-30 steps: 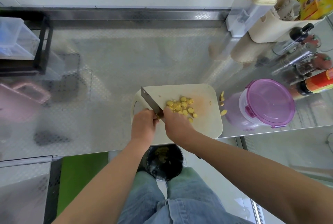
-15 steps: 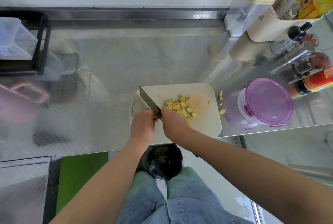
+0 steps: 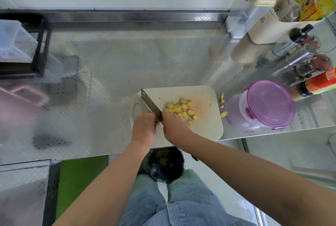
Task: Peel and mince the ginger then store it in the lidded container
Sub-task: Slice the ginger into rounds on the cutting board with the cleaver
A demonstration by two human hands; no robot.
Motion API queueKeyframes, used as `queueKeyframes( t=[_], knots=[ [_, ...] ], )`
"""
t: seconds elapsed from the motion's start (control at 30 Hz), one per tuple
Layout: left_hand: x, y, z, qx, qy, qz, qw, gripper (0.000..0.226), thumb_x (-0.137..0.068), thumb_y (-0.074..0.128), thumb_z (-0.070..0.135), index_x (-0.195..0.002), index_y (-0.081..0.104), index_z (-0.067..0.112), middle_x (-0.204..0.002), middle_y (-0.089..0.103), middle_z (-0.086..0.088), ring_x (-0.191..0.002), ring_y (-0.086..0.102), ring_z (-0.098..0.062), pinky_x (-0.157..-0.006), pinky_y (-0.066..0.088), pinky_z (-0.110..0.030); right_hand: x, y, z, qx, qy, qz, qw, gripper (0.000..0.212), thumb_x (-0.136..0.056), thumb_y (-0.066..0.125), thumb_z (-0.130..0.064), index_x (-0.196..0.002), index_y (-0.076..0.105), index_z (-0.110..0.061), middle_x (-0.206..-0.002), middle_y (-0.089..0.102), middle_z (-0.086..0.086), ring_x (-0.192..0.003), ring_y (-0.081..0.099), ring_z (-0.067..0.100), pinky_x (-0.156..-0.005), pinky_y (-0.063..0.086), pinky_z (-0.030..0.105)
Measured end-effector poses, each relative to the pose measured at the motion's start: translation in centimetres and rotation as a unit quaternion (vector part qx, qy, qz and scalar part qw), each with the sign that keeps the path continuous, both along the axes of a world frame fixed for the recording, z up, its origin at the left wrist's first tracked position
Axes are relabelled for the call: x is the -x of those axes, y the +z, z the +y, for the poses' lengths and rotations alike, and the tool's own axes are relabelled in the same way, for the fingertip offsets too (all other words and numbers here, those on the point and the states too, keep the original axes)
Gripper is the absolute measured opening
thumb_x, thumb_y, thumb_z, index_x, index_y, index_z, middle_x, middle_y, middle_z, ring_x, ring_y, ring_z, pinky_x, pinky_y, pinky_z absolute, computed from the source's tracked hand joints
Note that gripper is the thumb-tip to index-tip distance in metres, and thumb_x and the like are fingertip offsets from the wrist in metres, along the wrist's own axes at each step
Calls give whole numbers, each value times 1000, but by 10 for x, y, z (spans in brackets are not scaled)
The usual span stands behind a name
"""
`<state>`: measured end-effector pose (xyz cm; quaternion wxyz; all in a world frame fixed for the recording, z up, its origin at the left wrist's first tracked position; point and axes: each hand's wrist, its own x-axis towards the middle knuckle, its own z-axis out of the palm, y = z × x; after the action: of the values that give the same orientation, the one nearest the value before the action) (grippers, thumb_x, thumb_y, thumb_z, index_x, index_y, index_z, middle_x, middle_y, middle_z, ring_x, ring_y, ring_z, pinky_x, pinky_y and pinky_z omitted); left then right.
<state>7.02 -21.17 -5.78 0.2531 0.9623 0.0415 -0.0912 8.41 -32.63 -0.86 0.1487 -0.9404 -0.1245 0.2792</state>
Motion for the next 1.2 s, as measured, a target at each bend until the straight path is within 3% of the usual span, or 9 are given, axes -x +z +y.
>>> queueKeyframes(
  t=[0.17, 0.3, 0.47, 0.77, 0.93, 1.2],
  knots=[
    [-1, 0, 3, 4, 6, 0, 1000, 10, -85, 64, 9, -85, 73, 6, -87, 69, -14, -78, 63, -33, -68, 47, -39, 1, -1, 2, -6, -9, 1, 1000, 20, -92, 42, 0, -97, 29, -15, -89, 54, 10, -71, 45, 26, -50, 27, 31],
    [-1, 0, 3, 16, 6, -2, 1000, 11, -86, 64, 9, -87, 74, 5, -88, 69, -15, -80, 63, -33, -69, 46, -39, 6, -6, -4, -4, -22, 21, 1000, 21, -91, 40, 2, -108, 35, -10, -93, 56, 14, -74, 47, 30, -59, 36, 37],
    [0, -2, 3, 24, 4, -18, 1000, 9, -85, 65, 6, -88, 73, 2, -88, 69, -17, -78, 63, -34, -69, 47, -39, 6, -10, -5, -2, -14, 12, 1000, 27, -91, 42, 1, -115, 35, -8, -95, 57, 14, -79, 52, 32, -60, 34, 37],
    [0, -5, 4, 7, 6, -7, 1000, 12, -89, 63, 12, -92, 72, 5, -91, 67, -14, -81, 63, -32, -70, 49, -38, 9, -11, -12, -8, -11, 6, 1000, 22, -91, 42, 1, -110, 36, -10, -82, 45, 8, -71, 44, 28, -53, 28, 34],
    [1, -9, 4, 17, -5, -14, 1000, 10, -87, 65, 9, -89, 70, 0, -88, 65, -18, -79, 62, -36, -67, 48, -42, 13, -13, -18, 14, 4, 8, 1000, 25, -89, 38, 5, -95, 26, -16, -72, 40, 4, -64, 41, 27, -45, 18, 30],
    [4, -12, 4, 19, 4, -35, 999, 9, -83, 68, 7, -79, 66, -1, -80, 63, -17, -69, 60, -34, -60, 49, -43, 3, -20, -5, -7, 12, -8, 1000, 24, -91, 38, 2, -95, 25, -17, -71, 42, 5, -65, 44, 31, -52, 28, 35]
  ],
)
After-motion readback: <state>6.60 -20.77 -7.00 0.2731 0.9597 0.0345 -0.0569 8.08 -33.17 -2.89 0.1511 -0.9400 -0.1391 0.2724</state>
